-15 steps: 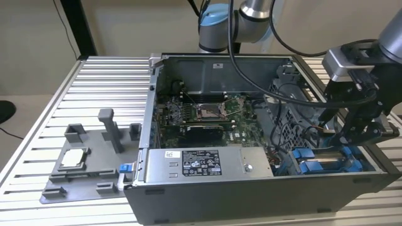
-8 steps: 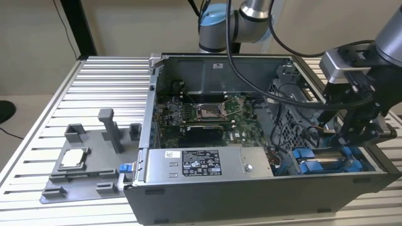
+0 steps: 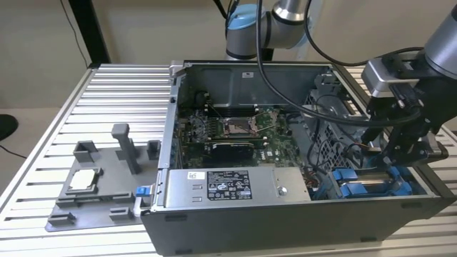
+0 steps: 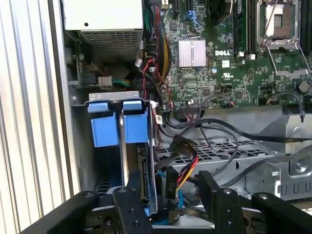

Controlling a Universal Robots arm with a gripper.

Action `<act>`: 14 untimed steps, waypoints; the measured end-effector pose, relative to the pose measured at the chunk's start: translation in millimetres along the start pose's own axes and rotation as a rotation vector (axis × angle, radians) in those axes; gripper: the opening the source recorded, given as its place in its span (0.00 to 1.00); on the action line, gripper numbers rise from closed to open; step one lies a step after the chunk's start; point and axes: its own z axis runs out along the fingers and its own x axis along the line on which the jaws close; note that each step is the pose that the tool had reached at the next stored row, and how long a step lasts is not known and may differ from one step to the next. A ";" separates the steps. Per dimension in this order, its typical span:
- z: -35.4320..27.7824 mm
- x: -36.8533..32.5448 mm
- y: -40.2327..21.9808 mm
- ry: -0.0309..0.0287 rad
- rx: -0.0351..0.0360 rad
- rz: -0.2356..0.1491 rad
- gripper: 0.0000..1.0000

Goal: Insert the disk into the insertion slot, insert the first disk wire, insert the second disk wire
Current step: 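Insert the first disk wire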

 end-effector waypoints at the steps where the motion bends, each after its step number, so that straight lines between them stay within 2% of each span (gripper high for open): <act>1: 0.0 0.0 0.0 -0.0001 0.0001 0.000 1.00; 14: -2.0 -1.7 0.1 -0.0012 0.0002 0.000 1.00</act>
